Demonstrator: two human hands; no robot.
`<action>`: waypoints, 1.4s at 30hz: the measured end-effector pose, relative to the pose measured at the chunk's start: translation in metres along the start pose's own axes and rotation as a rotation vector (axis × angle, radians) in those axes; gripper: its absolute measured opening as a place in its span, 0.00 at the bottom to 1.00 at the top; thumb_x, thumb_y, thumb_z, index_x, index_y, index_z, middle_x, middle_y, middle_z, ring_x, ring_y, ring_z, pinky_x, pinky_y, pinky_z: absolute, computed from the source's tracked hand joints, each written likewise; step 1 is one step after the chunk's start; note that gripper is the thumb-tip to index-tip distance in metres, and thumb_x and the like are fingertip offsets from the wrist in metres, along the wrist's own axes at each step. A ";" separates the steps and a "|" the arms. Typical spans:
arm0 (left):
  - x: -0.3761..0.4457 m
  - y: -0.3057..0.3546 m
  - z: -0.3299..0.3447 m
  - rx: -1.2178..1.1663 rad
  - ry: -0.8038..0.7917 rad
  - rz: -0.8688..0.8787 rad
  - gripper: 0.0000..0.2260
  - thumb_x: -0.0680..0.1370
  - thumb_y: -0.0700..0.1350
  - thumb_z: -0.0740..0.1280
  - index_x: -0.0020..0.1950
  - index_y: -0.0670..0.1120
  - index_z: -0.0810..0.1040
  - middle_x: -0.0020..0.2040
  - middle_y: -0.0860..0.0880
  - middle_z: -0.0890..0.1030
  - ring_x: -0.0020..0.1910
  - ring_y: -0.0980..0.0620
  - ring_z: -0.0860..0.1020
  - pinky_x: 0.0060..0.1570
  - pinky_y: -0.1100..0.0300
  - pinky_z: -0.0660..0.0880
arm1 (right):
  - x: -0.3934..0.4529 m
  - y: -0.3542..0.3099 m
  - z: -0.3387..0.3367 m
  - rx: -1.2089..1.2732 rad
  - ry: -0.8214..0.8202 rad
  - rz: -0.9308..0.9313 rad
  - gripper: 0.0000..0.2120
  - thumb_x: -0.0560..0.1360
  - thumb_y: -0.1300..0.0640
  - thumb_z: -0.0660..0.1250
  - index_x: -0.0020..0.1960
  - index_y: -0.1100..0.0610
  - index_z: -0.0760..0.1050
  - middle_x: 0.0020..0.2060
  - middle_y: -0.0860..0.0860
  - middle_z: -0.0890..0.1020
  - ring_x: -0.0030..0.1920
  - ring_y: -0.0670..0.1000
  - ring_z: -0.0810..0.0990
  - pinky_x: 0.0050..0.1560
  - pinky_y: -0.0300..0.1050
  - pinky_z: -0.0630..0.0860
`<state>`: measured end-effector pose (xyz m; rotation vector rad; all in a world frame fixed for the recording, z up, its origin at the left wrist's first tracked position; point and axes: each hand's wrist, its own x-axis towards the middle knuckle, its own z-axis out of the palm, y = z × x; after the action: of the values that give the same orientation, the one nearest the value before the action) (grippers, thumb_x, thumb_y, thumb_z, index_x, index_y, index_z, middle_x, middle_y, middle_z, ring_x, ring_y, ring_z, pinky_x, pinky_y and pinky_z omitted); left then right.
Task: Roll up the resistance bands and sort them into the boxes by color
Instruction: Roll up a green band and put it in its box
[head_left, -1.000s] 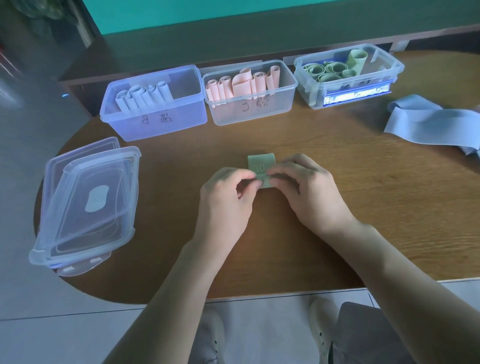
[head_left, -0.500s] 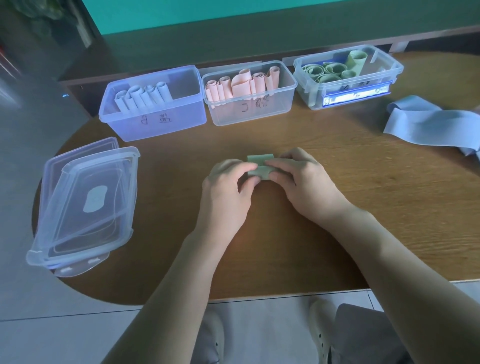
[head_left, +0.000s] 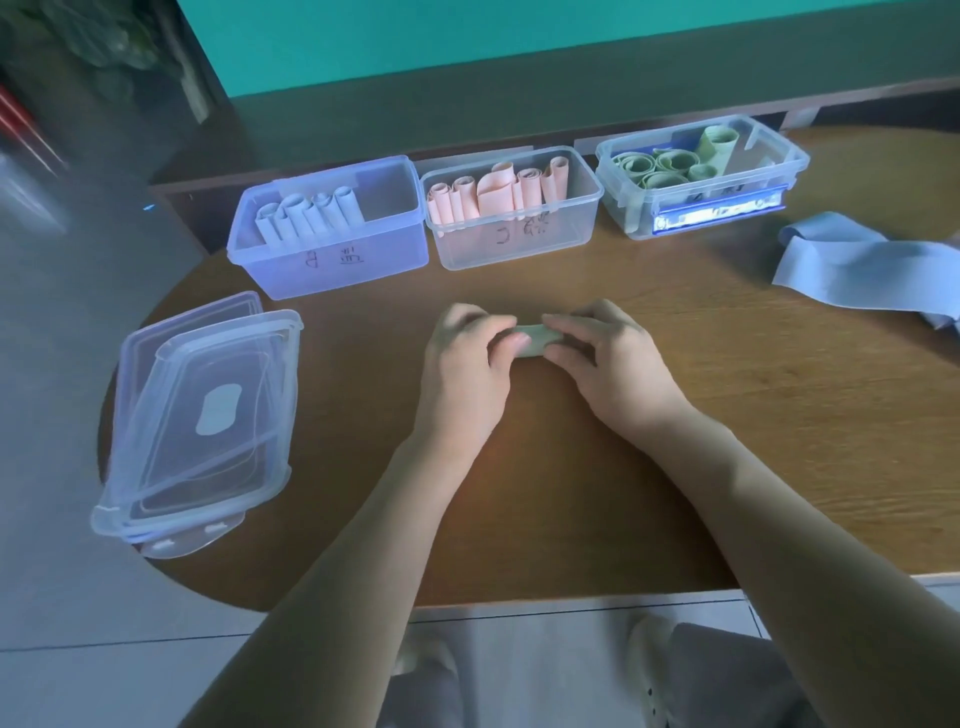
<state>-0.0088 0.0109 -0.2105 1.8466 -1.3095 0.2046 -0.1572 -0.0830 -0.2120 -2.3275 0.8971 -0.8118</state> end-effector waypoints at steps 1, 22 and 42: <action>0.001 0.001 -0.001 -0.005 0.008 0.028 0.05 0.76 0.41 0.74 0.51 0.42 0.86 0.49 0.46 0.81 0.46 0.49 0.79 0.50 0.62 0.75 | 0.002 0.001 0.001 -0.009 -0.002 0.003 0.17 0.78 0.57 0.71 0.66 0.56 0.80 0.57 0.54 0.79 0.57 0.58 0.78 0.62 0.54 0.75; 0.038 -0.009 0.005 0.132 -0.369 0.031 0.18 0.78 0.54 0.71 0.64 0.46 0.80 0.56 0.48 0.79 0.59 0.47 0.73 0.60 0.52 0.72 | 0.029 0.008 -0.008 0.018 -0.001 0.038 0.20 0.73 0.59 0.76 0.65 0.55 0.81 0.50 0.51 0.82 0.44 0.47 0.75 0.46 0.21 0.63; 0.098 0.070 0.033 -0.305 -0.555 -0.085 0.13 0.81 0.59 0.64 0.55 0.51 0.79 0.45 0.51 0.84 0.45 0.52 0.81 0.52 0.45 0.79 | 0.057 0.044 -0.112 0.501 -0.029 0.143 0.10 0.79 0.57 0.70 0.59 0.59 0.81 0.41 0.49 0.86 0.39 0.44 0.83 0.47 0.39 0.79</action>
<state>-0.0343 -0.0883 -0.1389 1.7458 -1.5195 -0.5621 -0.2176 -0.1804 -0.1429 -1.8154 0.7353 -0.8287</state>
